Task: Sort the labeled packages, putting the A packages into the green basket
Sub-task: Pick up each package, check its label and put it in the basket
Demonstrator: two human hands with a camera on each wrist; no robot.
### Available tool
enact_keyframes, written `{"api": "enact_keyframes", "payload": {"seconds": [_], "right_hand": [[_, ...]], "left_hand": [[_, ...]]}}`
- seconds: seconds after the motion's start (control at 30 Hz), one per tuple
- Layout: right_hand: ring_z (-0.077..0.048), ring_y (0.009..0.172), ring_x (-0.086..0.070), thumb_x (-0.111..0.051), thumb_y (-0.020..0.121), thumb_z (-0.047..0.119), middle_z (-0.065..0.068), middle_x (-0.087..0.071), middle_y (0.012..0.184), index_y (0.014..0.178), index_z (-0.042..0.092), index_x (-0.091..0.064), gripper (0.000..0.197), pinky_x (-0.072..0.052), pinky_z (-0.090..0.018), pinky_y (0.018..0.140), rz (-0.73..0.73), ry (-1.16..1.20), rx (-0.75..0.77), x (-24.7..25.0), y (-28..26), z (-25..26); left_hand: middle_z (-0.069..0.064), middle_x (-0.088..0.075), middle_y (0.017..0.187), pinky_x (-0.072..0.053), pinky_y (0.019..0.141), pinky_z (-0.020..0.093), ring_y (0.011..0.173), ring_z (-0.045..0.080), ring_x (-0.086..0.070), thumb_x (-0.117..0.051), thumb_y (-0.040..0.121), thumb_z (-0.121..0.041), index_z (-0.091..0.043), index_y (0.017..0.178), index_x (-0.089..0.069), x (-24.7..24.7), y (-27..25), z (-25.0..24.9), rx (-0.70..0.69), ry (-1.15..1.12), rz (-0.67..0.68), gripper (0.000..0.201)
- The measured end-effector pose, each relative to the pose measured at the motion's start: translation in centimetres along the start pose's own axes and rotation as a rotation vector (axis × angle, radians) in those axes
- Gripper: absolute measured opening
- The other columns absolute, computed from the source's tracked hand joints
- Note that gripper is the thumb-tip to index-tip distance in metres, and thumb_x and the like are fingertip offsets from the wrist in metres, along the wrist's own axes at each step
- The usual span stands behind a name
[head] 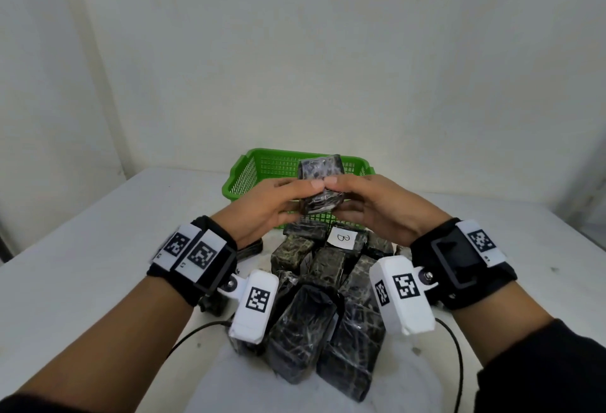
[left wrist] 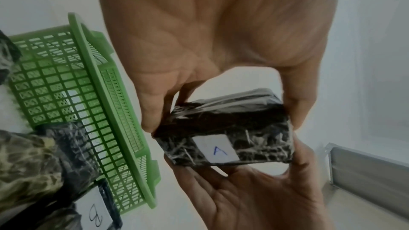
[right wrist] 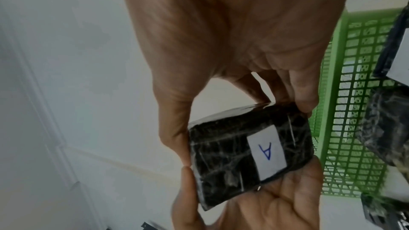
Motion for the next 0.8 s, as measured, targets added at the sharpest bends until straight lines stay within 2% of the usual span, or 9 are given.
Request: {"api": "enact_keyframes", "payload": {"seconds": [0.1,0.2,0.27,0.37,0.43,0.5,0.6,0.7,0.8], "right_hand": [[-0.011,0.098,-0.073,-0.074,0.071,0.046,0.005,-0.081,0.100,0.107,0.022,-0.075,0.044,-0.053,-0.031,0.102,-0.008,0.038,0.001,-0.2,-0.1,0.2],[-0.014,0.105,-0.072,-0.075,0.071,0.045,0.000,-0.081,0.108,0.106,0.019,-0.077,0.043,-0.052,-0.032,0.105,-0.016,0.021,0.007,-0.1,-0.1,0.3],[-0.012,0.105,-0.073,-0.078,0.069,0.047,-0.001,-0.081,0.109,0.106,0.018,-0.078,0.047,-0.050,-0.032,0.105,-0.025,-0.009,0.004,0.0,0.0,0.2],[-0.017,0.122,-0.067,-0.089,0.072,0.049,-0.001,-0.078,0.119,0.111,0.018,-0.079,0.051,-0.045,-0.036,0.114,-0.003,-0.032,-0.008,0.2,0.2,-0.5],[-0.022,0.129,-0.063,-0.085,0.068,0.048,-0.003,-0.076,0.124,0.113,0.016,-0.079,0.055,-0.043,-0.039,0.117,0.009,-0.019,-0.004,0.4,0.4,-0.9],[-0.025,0.131,-0.063,-0.085,0.067,0.044,-0.007,-0.076,0.125,0.114,0.013,-0.077,0.057,-0.042,-0.041,0.119,-0.004,0.004,0.006,0.5,0.5,-1.1],[-0.021,0.126,-0.066,-0.086,0.065,0.043,-0.005,-0.077,0.122,0.114,0.012,-0.076,0.059,-0.042,-0.039,0.118,0.007,0.003,0.008,0.4,0.5,-1.1],[-0.013,0.109,-0.070,-0.086,0.077,0.039,0.001,-0.079,0.113,0.105,0.016,-0.079,0.037,-0.043,-0.038,0.117,0.008,0.029,-0.001,0.1,0.3,-0.9],[-0.012,0.103,-0.071,-0.077,0.071,0.042,0.003,-0.080,0.107,0.103,0.016,-0.078,0.041,-0.048,-0.035,0.111,-0.023,0.040,0.006,-0.2,0.3,-0.6]], "left_hand": [[0.004,-0.076,0.110,-0.050,0.102,0.036,0.110,0.018,-0.068,-0.074,0.061,-0.044,-0.015,0.107,-0.070,0.1,0.3,-0.2,0.001,-0.002,-0.040,0.054],[0.008,-0.072,0.119,-0.046,0.108,0.039,0.118,0.021,-0.065,-0.075,0.065,-0.043,-0.012,0.119,-0.065,0.0,0.3,0.0,0.020,-0.006,-0.019,0.063],[0.010,-0.071,0.122,-0.044,0.110,0.043,0.120,0.024,-0.063,-0.074,0.067,-0.042,-0.011,0.122,-0.064,0.0,0.3,0.3,0.027,-0.023,-0.008,0.064],[0.007,-0.072,0.118,-0.042,0.112,0.048,0.119,0.022,-0.064,-0.076,0.065,-0.043,-0.014,0.114,-0.069,0.3,0.5,0.3,0.010,-0.007,-0.040,0.058],[0.007,-0.071,0.122,-0.042,0.111,0.044,0.121,0.021,-0.063,-0.082,0.063,-0.045,-0.011,0.119,-0.067,0.4,0.4,0.3,0.004,-0.006,-0.016,0.068],[0.007,-0.070,0.124,-0.048,0.105,0.036,0.119,0.021,-0.064,-0.082,0.063,-0.048,-0.009,0.123,-0.065,0.5,0.2,0.3,0.008,-0.013,0.017,0.072],[0.006,-0.074,0.113,-0.055,0.092,0.027,0.106,0.016,-0.069,-0.074,0.066,-0.040,-0.012,0.109,-0.070,0.4,0.2,0.2,0.004,-0.032,-0.005,0.051],[0.005,-0.074,0.113,-0.050,0.101,0.036,0.109,0.017,-0.068,-0.076,0.066,-0.037,-0.013,0.109,-0.070,0.8,0.3,0.2,-0.002,-0.026,-0.027,0.049],[0.004,-0.073,0.116,-0.045,0.106,0.039,0.116,0.020,-0.065,-0.076,0.068,-0.039,-0.014,0.117,-0.067,0.7,0.3,0.3,0.022,0.021,0.000,0.056]]}}
Point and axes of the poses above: each hand's wrist, its own y-axis towards the middle knuckle, its own x-axis out of the back of the hand, z = x × y, the point moved 3 cm from there along y, towards the middle knuckle
